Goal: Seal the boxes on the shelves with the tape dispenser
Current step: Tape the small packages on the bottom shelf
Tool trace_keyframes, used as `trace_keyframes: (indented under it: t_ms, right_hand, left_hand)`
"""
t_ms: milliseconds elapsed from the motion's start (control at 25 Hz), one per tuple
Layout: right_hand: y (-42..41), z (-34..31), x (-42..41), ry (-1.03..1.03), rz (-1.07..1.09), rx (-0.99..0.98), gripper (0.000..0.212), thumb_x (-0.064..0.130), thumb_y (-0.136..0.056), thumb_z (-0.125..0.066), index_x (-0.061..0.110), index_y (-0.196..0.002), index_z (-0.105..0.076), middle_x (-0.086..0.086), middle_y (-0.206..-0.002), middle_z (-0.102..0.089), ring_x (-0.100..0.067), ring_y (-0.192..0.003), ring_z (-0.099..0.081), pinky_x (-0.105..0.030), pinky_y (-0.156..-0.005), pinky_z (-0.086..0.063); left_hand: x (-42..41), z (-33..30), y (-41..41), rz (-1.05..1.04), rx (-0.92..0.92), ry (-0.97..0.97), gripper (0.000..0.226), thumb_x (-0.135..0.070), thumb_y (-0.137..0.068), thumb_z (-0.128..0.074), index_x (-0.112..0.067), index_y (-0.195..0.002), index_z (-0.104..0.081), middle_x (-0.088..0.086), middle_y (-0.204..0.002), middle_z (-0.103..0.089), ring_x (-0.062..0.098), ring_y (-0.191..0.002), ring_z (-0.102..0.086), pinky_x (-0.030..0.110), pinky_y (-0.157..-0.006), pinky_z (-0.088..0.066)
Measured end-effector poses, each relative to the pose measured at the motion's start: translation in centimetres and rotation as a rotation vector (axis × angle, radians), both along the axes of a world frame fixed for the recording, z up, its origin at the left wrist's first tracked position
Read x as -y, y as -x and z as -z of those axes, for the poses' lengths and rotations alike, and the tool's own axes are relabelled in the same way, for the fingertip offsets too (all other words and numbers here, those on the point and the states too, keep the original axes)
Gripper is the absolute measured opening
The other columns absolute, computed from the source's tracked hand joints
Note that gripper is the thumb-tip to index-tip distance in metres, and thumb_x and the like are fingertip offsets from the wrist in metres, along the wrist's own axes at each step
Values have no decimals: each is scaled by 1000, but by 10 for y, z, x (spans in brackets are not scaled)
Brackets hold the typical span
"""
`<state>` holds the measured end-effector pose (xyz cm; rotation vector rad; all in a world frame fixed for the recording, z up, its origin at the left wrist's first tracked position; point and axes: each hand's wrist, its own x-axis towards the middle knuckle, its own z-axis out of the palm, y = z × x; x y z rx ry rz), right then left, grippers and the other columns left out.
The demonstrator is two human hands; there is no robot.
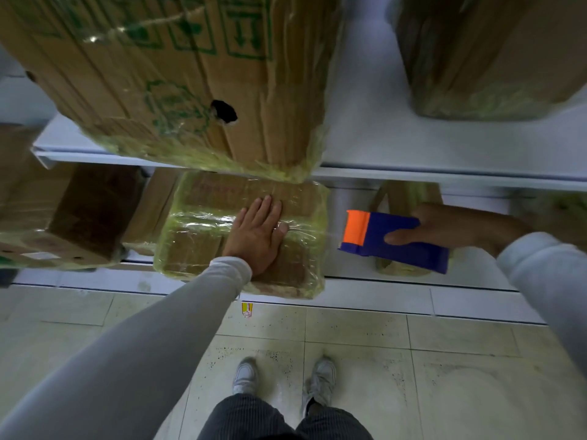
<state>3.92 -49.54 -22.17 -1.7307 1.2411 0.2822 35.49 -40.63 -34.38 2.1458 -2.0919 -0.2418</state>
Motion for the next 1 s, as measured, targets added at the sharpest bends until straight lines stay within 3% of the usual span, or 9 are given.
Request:
trace_keyframes:
  t_ms: [120, 280, 400, 520, 640, 760, 880, 1000]
  right_hand:
    - [17, 5, -1, 31, -6, -36, 62, 70, -60, -64, 13, -82, -73, -1, -64, -68, -12, -58, -61, -22, -56, -43]
    - [3, 20, -3, 125, -36, -118, 56, 66, -75, -67, 10, -80, -69, -3, -66, -63, -18, -62, -58, -27, -60, -40]
    - [-26, 40, -15, 365, -134, -231, 48, 59, -84, -63, 17, -64, -50, 1, -59, -53, -16, -54, -50, -27, -54, -37]
    - [-32, 55, -31, 534, -184, -409, 45, 52, -92, -55, 18, -64, -43, 1, -58, -49, -13, -50, -46, -27, -53, -38]
    - [-15, 56, -37, 486, -12, -326, 48, 52, -94, -54, 17, -63, -42, -1, -54, -47, -13, -47, -45, -24, -49, -34]
    - [-5, 48, -44, 500, 110, -251, 48, 53, -92, -57, 19, -63, -39, 2, -52, -44, -9, -45, -43, -21, -44, -26]
    - [7, 46, -48, 428, 130, -160, 46, 55, -91, -58, 20, -64, -43, 3, -54, -47, -9, -47, -46, -20, -45, -27]
    - [18, 50, -56, 351, 157, -47, 44, 53, -88, -62, 15, -69, -54, 0, -56, -53, -14, -52, -52, -21, -49, -32]
  left_hand:
    - [0, -2, 0, -4, 10, -11, 62, -54, -97, -17, -24, -150, -19, 1, -159, -15, 19, -146, -10, 40, -118, -7]
    - [-3, -2, 2, -16, 47, -15, 62, -55, -95, -12, -29, -150, -14, 1, -159, -14, 20, -147, -9, 40, -118, -6]
    - [-2, -5, 3, 6, 50, -14, 54, -52, -98, -17, -35, -149, -15, 3, -159, -14, 22, -147, -10, 43, -117, -8]
    - [-4, -8, 2, 17, 46, -38, 52, -51, -98, -22, -37, -149, -18, 3, -159, -11, 21, -147, -7, 43, -118, -7]
    - [1, -21, 13, -46, 48, -49, 67, -68, -90, -18, -33, -146, -28, 6, -159, -15, 22, -147, -9, 46, -117, -4]
    - [11, -29, 60, -166, 27, -70, 97, -83, -76, -23, -13, -143, -32, 14, -157, -14, 27, -146, -7, 54, -114, -1]
    - [19, -25, 97, -255, 77, -147, 102, -74, -77, -42, -9, -148, -11, 19, -157, -4, 34, -146, -2, 60, -112, -2]
    - [26, -30, 90, -194, 25, -199, 92, -56, -81, -54, -11, -149, -10, 17, -158, -1, 33, -146, 1, 58, -113, -2]
